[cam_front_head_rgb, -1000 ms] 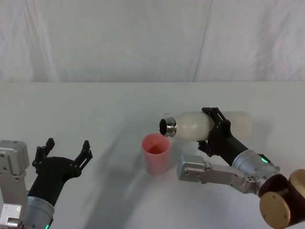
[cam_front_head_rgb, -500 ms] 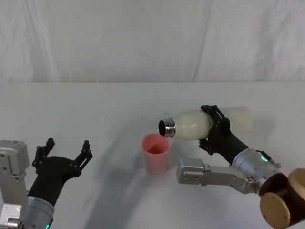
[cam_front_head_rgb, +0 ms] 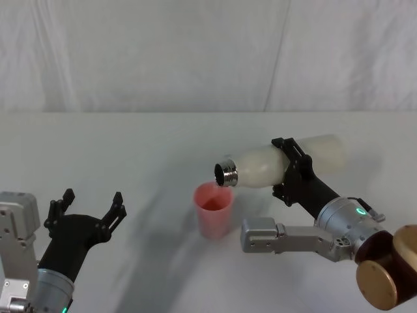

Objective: Grasp the thermos with one hand and pour water into the cup lid.

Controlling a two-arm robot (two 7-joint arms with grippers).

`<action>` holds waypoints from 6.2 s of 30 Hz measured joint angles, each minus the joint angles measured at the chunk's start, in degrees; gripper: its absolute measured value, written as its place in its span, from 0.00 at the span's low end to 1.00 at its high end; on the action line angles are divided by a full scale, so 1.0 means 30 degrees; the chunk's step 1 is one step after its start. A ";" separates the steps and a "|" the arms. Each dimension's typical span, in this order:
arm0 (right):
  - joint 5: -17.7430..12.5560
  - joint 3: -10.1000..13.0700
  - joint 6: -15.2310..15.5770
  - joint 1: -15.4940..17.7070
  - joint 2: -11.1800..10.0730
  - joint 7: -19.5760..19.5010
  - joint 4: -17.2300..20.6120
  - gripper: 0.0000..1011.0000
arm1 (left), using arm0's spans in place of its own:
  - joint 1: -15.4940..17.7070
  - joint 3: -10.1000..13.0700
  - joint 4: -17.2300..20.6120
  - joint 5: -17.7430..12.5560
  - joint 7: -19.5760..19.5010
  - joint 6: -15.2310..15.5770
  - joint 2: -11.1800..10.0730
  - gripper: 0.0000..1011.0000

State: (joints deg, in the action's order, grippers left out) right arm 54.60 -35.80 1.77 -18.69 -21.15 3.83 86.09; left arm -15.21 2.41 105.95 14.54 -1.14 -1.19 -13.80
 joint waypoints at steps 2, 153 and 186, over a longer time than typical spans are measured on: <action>0.0101 -0.0036 0.0043 -0.0050 -0.0048 0.0023 0.0048 0.95 | 0.0000 0.0000 0.0000 0.0000 0.0000 -0.0001 -0.0001 0.99; -1.3726 0.6620 -0.3999 0.3861 0.3111 0.1008 0.1625 0.95 | 0.0000 0.0000 0.0000 0.0000 0.0000 0.0000 -0.0002 0.99; -1.8433 0.8909 -0.3359 0.4372 0.5003 0.1495 -0.0290 0.95 | 0.0000 -0.0001 0.0000 0.0000 -0.0001 0.0000 -0.0001 0.99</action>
State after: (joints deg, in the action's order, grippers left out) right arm -0.70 -9.07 -8.30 -5.58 -6.14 8.32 85.22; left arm -15.21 2.41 105.95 14.54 -1.14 -1.19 -13.81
